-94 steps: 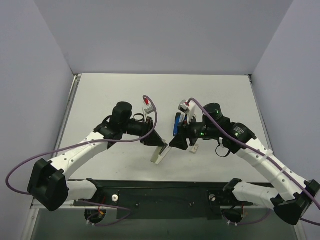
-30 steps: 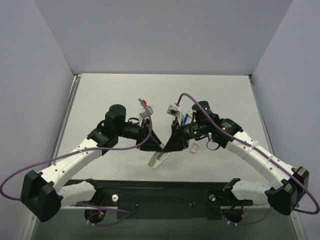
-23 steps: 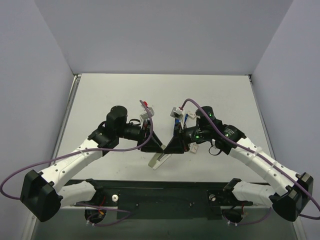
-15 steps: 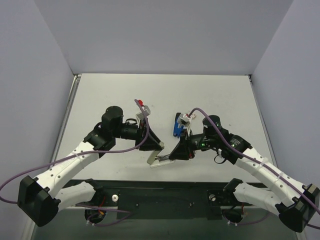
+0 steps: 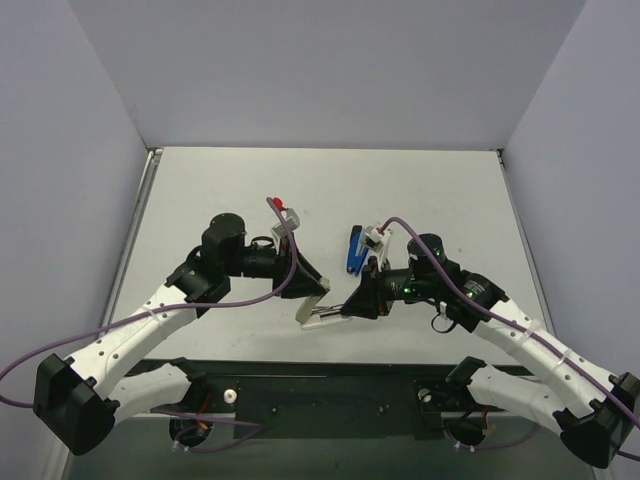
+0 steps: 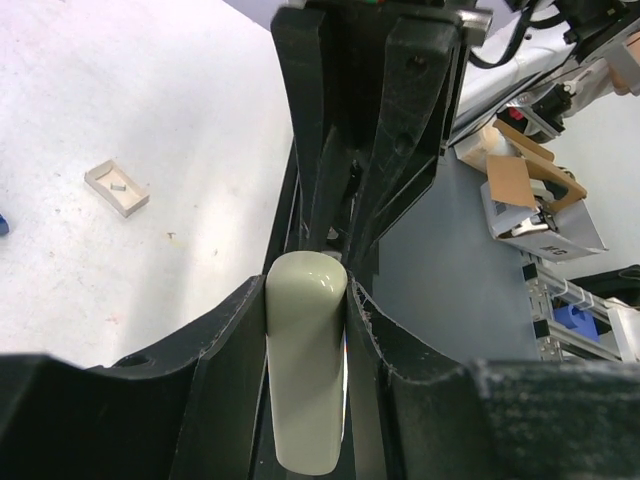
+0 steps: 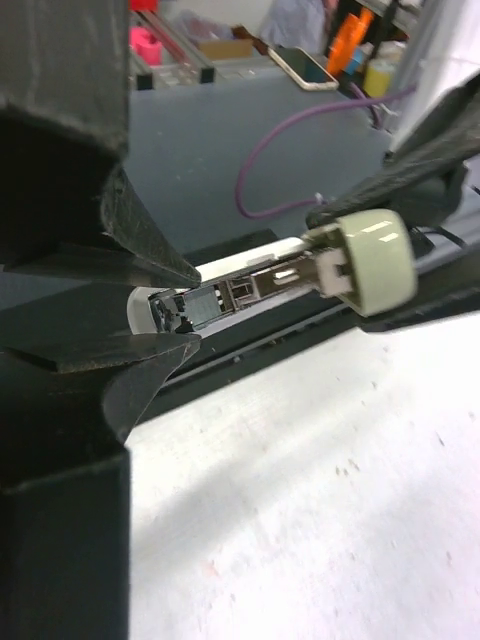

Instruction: Unload the staples from the stapler

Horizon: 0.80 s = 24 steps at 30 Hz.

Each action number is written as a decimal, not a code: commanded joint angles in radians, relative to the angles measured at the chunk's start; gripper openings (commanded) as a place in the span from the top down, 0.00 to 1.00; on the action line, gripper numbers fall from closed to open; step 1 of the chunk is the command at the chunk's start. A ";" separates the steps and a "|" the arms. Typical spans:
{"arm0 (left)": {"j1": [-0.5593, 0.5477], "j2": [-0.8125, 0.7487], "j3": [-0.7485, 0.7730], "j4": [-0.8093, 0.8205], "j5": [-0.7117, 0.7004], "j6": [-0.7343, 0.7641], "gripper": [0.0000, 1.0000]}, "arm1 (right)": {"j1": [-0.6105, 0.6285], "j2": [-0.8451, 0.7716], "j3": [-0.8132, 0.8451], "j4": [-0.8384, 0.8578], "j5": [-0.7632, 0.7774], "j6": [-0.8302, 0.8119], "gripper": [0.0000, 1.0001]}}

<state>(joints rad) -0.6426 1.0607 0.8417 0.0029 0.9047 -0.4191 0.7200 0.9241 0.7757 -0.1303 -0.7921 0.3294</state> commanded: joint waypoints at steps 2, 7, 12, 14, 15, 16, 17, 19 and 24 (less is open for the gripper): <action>-0.028 0.001 0.040 0.042 -0.062 0.011 1.00 | -0.017 0.010 0.086 -0.028 0.195 0.011 0.71; -0.034 0.005 0.053 -0.001 -0.130 0.045 1.00 | -0.048 0.028 0.131 -0.055 0.231 0.004 0.57; -0.048 0.027 0.080 -0.089 -0.248 0.075 1.00 | -0.062 0.022 0.172 -0.071 0.296 -0.016 0.54; -0.057 0.044 0.094 -0.119 -0.298 0.085 1.00 | -0.065 0.025 0.183 -0.068 0.326 -0.016 0.54; -0.058 0.053 0.099 -0.133 -0.314 0.086 1.00 | -0.064 0.028 0.195 -0.065 0.333 -0.016 0.56; -0.063 0.059 0.105 -0.141 -0.340 0.088 1.00 | -0.062 0.038 0.198 -0.063 0.343 -0.015 0.60; -0.068 0.064 0.106 -0.147 -0.357 0.088 1.00 | -0.063 0.041 0.200 -0.054 0.350 -0.013 0.62; -0.074 0.065 0.109 -0.147 -0.430 0.085 1.00 | -0.063 0.059 0.198 -0.040 0.370 -0.004 0.72; -0.078 0.085 0.135 -0.181 -0.567 0.074 1.00 | -0.051 0.140 0.192 -0.008 0.453 0.025 0.97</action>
<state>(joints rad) -0.7147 1.1370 0.8978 -0.1719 0.4793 -0.3500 0.6613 1.0054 0.9466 -0.1806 -0.4267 0.3317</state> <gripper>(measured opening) 0.435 0.110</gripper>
